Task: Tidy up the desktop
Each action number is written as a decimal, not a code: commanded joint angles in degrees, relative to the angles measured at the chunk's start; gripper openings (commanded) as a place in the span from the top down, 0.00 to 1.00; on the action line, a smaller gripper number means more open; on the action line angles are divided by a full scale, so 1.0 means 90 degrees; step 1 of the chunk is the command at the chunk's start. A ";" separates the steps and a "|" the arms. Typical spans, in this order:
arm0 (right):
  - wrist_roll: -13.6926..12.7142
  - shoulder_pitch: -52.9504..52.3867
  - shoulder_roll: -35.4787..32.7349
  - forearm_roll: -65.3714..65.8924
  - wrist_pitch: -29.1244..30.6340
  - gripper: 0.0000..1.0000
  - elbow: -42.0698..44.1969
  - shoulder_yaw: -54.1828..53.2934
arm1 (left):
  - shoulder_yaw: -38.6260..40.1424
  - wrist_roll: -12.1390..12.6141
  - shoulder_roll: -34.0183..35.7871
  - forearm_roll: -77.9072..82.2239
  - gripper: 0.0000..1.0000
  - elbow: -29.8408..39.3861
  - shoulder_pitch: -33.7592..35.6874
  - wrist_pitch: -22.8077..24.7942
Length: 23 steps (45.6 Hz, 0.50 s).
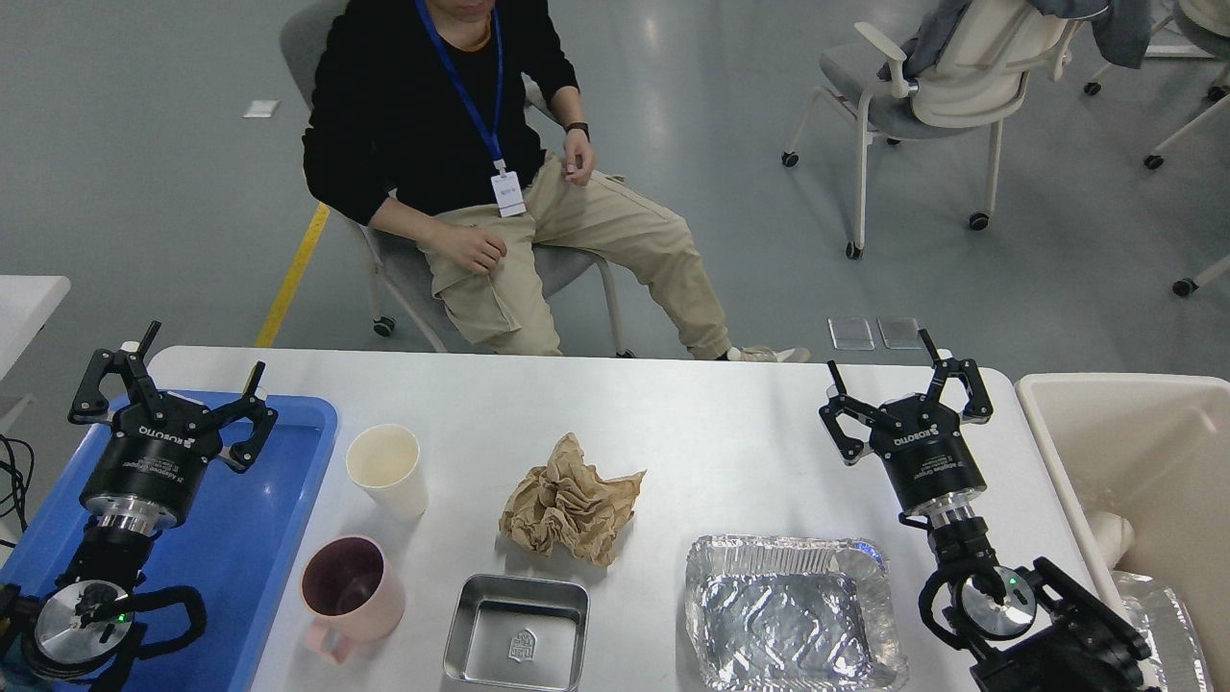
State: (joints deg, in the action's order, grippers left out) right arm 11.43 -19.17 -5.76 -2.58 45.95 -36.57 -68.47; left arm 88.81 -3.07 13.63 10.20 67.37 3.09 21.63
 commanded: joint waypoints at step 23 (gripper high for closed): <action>-0.0020 -0.0224 0.0249 0.0267 -0.1326 0.00 -0.0048 0.0000 | -0.0014 0.0009 -0.0001 0.0000 0.03 -0.0464 0.0193 0.0077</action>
State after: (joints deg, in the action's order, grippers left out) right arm 11.35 -20.96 -3.48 -0.08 35.76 -37.00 -68.47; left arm 88.71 -2.99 13.64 10.20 63.52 4.83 22.27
